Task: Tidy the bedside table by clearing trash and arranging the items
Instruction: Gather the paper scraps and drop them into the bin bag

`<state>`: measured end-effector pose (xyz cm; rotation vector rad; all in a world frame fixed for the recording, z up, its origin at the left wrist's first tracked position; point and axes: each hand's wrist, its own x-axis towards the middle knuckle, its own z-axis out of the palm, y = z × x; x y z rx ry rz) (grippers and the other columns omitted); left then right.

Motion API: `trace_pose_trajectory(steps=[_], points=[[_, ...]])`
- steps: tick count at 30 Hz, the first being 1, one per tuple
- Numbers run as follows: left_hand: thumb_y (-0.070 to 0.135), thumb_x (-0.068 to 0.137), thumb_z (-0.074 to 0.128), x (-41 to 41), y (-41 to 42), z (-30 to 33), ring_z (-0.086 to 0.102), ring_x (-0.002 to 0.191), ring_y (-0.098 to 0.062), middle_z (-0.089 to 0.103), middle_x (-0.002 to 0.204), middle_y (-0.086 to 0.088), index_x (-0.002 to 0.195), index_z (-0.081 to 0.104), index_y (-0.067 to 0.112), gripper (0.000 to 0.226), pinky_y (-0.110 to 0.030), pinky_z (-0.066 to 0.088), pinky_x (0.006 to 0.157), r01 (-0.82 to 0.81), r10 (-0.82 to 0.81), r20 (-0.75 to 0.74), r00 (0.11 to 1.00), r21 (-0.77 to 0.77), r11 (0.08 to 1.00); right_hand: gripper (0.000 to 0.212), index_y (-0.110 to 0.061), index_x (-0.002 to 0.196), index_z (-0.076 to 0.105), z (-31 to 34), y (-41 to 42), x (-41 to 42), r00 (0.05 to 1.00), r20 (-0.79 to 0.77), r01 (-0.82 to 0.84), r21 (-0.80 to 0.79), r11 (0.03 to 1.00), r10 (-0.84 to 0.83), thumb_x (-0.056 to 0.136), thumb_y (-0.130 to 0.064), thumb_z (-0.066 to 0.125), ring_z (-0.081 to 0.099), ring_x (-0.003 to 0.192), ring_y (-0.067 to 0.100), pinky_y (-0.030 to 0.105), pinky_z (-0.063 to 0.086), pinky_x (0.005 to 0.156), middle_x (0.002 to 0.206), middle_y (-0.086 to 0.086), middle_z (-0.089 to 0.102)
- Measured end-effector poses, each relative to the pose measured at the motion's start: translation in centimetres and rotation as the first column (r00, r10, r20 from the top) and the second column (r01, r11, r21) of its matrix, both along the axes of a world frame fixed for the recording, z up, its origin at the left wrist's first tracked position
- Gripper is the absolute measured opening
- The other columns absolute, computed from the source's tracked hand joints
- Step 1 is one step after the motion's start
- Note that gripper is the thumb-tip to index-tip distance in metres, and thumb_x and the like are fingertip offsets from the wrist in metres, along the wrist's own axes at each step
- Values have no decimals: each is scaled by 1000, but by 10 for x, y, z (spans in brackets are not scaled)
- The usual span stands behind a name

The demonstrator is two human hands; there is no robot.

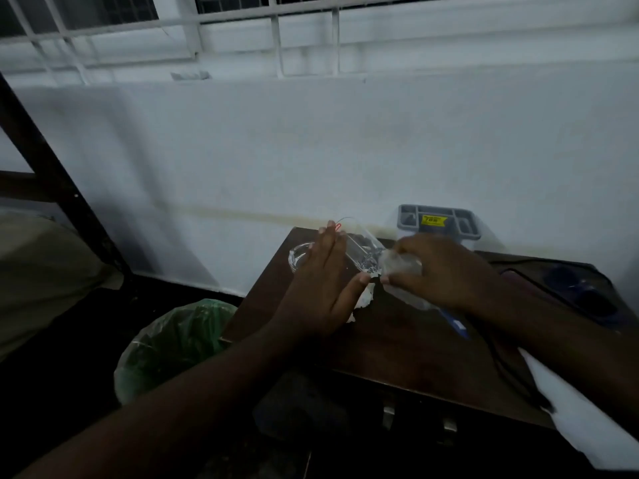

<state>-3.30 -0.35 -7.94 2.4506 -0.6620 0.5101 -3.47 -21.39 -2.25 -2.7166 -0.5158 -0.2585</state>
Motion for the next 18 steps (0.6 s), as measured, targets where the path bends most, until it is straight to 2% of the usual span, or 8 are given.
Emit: trace_pose_trajectory(steps=[4,5,7,10,12,14,16,18], points=[[56,82,63,-14,-1,35,-6,147,-3,-7,163,4,154,7,23,97,-29,12,118,143,-178,-149,973,-218,965,49,-20,106,62,20,22,8,992,-91,120,388,914,-92,72,-52,76,59,89,9,25,46,70,97,-8,62],[54,75,72,-18,-2,43,-3,147,-2,-5,163,6,154,5,29,106,-29,16,117,142,-194,-200,960,-248,958,52,-21,107,57,23,33,8,979,-168,181,496,849,-111,70,-52,78,57,88,8,27,47,70,96,-8,58],[40,68,84,-22,-2,53,21,144,-6,15,160,4,153,5,32,116,-26,33,112,114,-209,-257,944,-340,933,52,-20,107,50,31,54,6,942,-330,274,634,723,-67,73,-49,77,57,86,10,29,47,67,96,-5,56],[15,72,84,-15,7,50,53,122,-3,47,138,14,149,19,28,102,-23,51,94,119,-303,-257,917,-551,826,25,-12,97,57,38,78,2,880,-460,290,722,628,123,84,-30,68,65,80,21,34,50,67,92,8,63],[18,72,83,-11,17,42,63,107,-7,60,119,18,137,34,42,85,-32,56,86,67,-256,-252,933,-579,812,26,-8,102,63,37,84,0,820,-513,319,778,541,255,86,-29,65,68,83,27,36,54,67,95,13,66],[20,72,81,-10,25,40,65,100,-6,64,108,20,118,46,50,65,-24,55,81,25,-184,-211,960,-591,806,36,-7,109,66,28,80,2,777,-513,318,820,476,364,90,-37,60,67,88,26,41,55,75,100,12,69],[3,75,75,-11,33,44,64,88,-5,66,92,20,99,58,46,52,-13,50,70,2,-145,-163,976,-658,753,40,-14,109,67,14,76,4,816,-499,298,796,526,293,92,-47,53,66,95,25,42,52,84,105,6,71],[-10,78,68,-9,46,46,62,77,-2,66,81,18,92,63,43,55,-9,47,60,-55,-77,-155,985,-700,712,28,-19,97,65,-4,70,4,914,-401,230,629,743,57,94,-44,52,64,95,22,32,52,79,98,0,68]])
